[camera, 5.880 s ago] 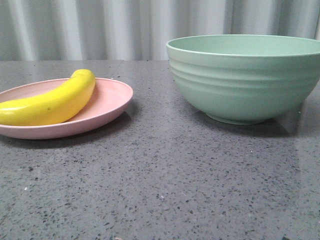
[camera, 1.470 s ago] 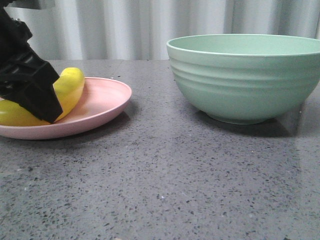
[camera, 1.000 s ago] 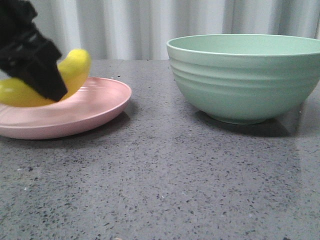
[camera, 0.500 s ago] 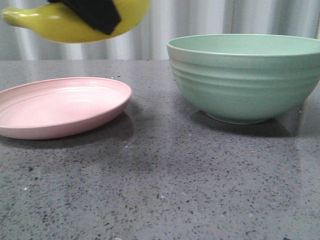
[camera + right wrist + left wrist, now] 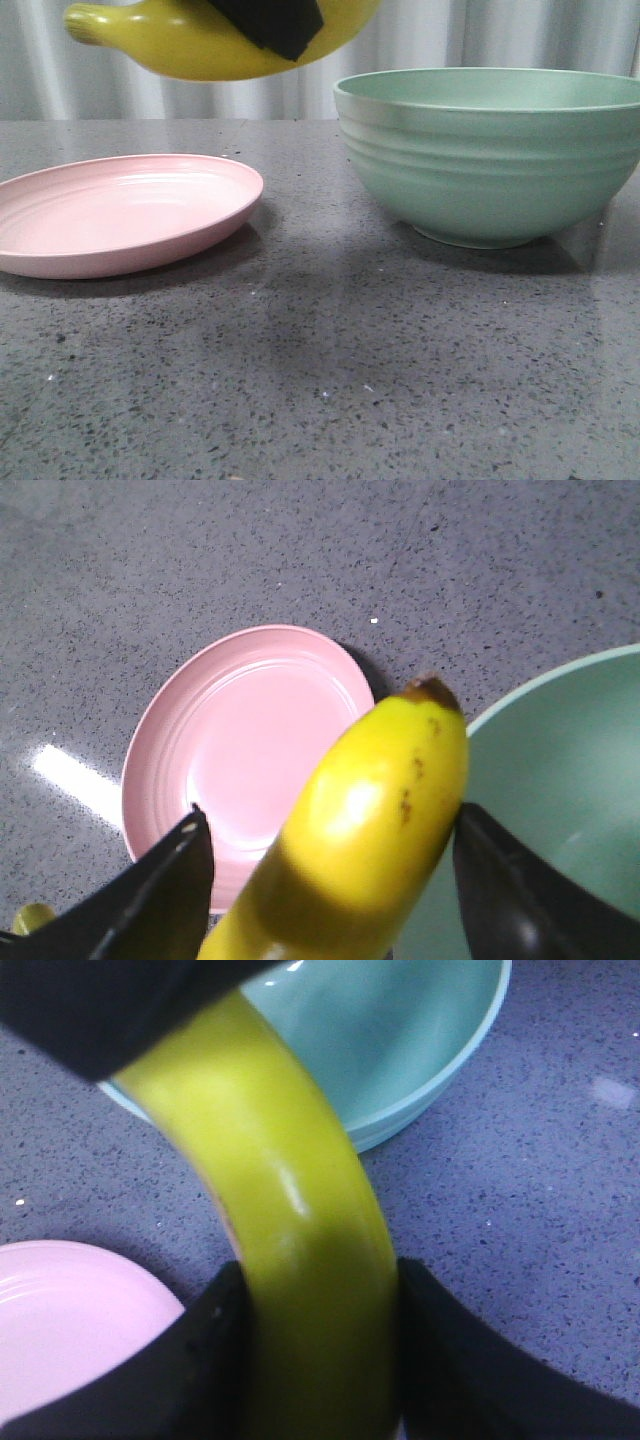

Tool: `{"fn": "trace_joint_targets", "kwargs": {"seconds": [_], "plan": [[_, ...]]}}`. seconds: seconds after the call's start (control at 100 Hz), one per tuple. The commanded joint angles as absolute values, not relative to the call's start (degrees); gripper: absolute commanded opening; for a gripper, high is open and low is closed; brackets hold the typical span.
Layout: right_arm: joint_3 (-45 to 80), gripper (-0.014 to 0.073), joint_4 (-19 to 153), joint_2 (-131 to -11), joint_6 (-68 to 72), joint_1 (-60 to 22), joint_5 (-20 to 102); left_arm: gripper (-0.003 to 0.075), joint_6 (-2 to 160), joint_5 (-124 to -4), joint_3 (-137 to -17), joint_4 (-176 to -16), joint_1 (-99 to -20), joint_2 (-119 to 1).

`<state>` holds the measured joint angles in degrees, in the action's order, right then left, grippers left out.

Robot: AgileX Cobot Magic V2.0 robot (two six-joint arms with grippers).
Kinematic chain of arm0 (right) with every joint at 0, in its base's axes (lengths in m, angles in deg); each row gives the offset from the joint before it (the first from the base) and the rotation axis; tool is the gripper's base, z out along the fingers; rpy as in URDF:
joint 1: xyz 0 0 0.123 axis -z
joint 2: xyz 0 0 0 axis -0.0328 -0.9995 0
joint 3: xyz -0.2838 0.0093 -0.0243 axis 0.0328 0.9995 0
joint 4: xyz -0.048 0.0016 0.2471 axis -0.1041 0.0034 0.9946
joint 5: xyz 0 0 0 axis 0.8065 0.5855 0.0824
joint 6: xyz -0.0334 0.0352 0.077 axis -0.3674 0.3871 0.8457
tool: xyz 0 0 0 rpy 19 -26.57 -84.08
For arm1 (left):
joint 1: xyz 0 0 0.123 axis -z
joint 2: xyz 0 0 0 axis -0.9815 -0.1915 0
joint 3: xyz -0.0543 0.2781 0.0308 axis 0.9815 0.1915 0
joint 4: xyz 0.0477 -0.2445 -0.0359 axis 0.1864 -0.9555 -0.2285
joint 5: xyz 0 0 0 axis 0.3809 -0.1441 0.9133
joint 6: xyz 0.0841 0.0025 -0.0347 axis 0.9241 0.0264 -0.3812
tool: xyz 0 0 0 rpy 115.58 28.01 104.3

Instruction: Transfer banana from pink plate to green bowl

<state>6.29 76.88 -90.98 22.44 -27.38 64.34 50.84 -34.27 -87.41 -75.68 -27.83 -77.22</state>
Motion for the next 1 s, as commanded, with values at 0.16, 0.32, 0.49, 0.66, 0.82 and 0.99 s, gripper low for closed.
{"fn": "trace_joint_targets", "kwargs": {"seconds": [0.16, 0.32, 0.49, 0.66, 0.82, 0.99], "plan": [[3.7, 0.0363, 78.3, -91.4, 22.0, -27.6, 60.4, -0.0019, 50.9, -39.0, -89.5, -76.3, -27.3, -75.8], [3.7, 0.0075, 78.3, -91.4, 22.0, -27.6, 60.4, 0.0125, 50.9, -39.1, -89.5, -76.3, -27.3, -75.8], [3.7, -0.0070, 78.3, -91.3, 22.0, -27.6, 59.4, 0.0457, 50.9, -39.3, -89.6, -75.4, -27.3, -75.7], [3.7, -0.0070, 78.3, -90.2, 22.0, -27.4, 55.4, 0.0501, 50.8, -38.8, -90.1, -74.4, -27.3, -74.8], [2.6, -0.0070, 77.6, -88.6, 22.0, -22.7, 54.4, 0.0501, 50.6, -39.3, -90.3, -74.3, -27.3, -73.0], [2.1, -0.0070, 71.0, -87.3, 22.0, -15.3, 54.5, 0.0501, 50.6, -39.8, -90.3, -74.3, -27.3, -71.8]]}}
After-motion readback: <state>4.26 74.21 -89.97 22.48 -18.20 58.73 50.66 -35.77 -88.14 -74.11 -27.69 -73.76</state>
